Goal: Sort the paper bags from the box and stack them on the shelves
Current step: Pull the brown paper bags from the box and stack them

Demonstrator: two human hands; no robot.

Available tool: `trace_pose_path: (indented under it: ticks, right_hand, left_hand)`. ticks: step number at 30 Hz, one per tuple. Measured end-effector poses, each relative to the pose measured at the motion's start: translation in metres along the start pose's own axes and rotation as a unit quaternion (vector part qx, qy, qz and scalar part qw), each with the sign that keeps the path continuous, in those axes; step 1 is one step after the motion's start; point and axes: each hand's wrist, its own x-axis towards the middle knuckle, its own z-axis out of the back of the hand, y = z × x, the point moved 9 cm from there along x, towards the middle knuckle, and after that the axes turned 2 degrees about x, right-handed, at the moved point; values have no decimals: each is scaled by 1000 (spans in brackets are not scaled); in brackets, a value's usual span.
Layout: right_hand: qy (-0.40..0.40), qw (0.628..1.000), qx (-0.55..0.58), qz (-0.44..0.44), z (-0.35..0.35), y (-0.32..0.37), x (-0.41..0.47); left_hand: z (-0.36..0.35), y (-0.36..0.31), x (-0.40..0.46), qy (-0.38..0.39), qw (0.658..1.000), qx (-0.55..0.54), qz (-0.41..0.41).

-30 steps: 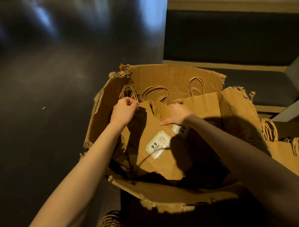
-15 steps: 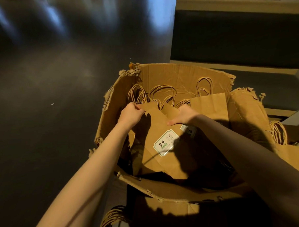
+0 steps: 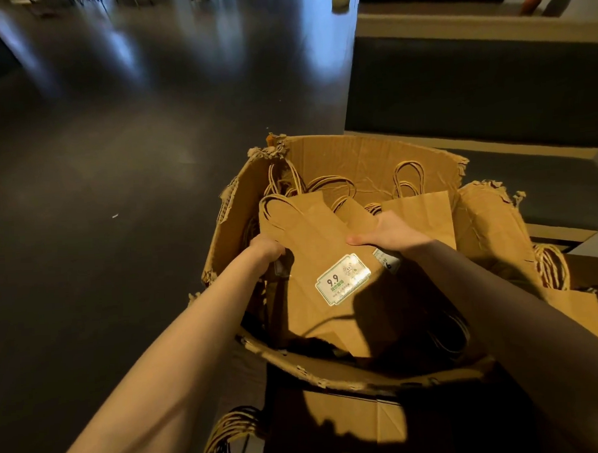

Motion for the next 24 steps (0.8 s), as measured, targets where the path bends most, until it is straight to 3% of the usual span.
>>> trace_pose_path:
  ticks: [5,9,13,17,24]
  right_hand:
    - [-72,997,24,2,32,11,-18]
    - [-140,984,111,25,68,33,-51]
    - [-197,965,152,85,97,59,-84]
    - [-243,945,160,150,118,81,-123]
    - [-386,885,90,243,162,108,-195]
  left_hand:
    - [11,-18,-8,-23,992,-114,-46]
    - [6,-50,-41,45,957,-268,-102]
    - [10,-82,-83,81,921,-345,-163]
    - [32,-101,-116,-2,910,-328,-252]
    - [61,-106,-157,-128,888,-295,-329]
